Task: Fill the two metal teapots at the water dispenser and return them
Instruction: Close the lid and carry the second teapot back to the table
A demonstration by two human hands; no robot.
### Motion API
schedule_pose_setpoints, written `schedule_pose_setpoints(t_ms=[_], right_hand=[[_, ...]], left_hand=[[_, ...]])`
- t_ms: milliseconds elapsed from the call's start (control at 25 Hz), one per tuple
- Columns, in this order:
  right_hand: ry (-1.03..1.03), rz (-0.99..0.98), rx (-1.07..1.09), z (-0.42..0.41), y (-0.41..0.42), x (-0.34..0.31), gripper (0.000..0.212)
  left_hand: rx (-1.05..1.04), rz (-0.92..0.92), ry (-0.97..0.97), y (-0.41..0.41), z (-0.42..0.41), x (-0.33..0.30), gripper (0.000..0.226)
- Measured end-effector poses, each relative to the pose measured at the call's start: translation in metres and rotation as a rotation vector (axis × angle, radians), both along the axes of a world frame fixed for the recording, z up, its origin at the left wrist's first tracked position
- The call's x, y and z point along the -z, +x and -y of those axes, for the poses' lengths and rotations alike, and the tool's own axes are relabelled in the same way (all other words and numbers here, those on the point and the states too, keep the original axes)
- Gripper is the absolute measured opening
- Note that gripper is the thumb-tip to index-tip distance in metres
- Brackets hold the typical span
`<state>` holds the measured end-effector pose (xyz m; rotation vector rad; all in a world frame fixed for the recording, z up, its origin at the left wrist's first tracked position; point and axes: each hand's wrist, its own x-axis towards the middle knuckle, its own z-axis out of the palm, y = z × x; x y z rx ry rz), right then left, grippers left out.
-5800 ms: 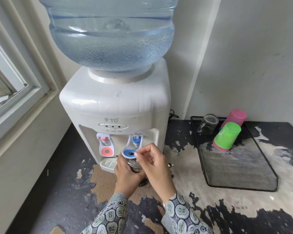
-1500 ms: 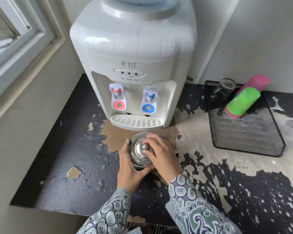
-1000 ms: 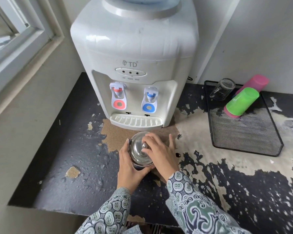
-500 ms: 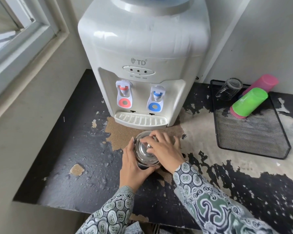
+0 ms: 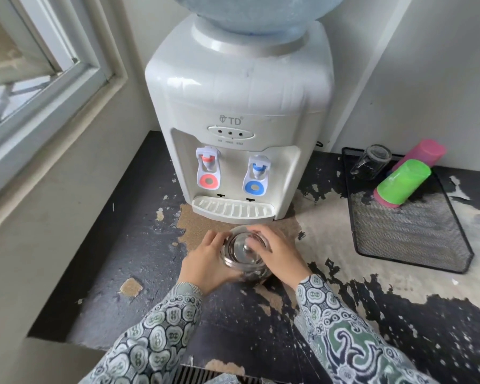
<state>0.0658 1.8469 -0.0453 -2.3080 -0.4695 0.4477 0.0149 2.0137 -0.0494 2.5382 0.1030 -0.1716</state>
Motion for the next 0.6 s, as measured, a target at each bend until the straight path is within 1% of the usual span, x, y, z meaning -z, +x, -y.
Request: schedule_pose_setpoints(t_ms=[80, 120, 200, 280, 360, 440, 520, 560, 600], right_hand=[[0.078, -0.101, 0.020, 0.007, -0.005, 0.002, 0.045], [0.124, -0.134, 0.037, 0.009, -0.006, 0.002, 0.049], [0.213, -0.161, 0.113, 0.011, -0.006, 0.000, 0.055], [0.270, -0.172, 0.173, 0.009, -0.004, 0.000, 0.051], [0.319, -0.200, 0.194, 0.010, -0.004, 0.000, 0.046], [0.333, -0.243, 0.188, 0.014, -0.003, -0.005, 0.046], [0.308, -0.271, 0.203, 0.019, -0.002, -0.016, 0.043], [0.300, -0.271, 0.204, 0.020, -0.001, -0.022, 0.041], [0.289, -0.270, 0.190, 0.023, -0.001, -0.027, 0.041]], left_hand=[[0.012, -0.092, -0.033, 0.014, -0.004, -0.013, 0.082], [0.021, -0.145, -0.016, 0.022, -0.005, -0.021, 0.072], [0.013, -0.226, 0.047, 0.037, -0.005, -0.034, 0.045], [0.015, -0.272, 0.050, 0.046, -0.007, -0.038, 0.043], [0.077, -0.297, -0.057, 0.046, -0.008, -0.035, 0.041], [0.140, -0.226, -0.217, 0.037, -0.008, -0.033, 0.035], [0.174, -0.131, -0.387, 0.030, -0.005, -0.036, 0.022], [0.180, -0.131, -0.435, 0.029, -0.002, -0.040, 0.012], [0.180, -0.140, -0.453, 0.029, 0.002, -0.044, 0.010]])
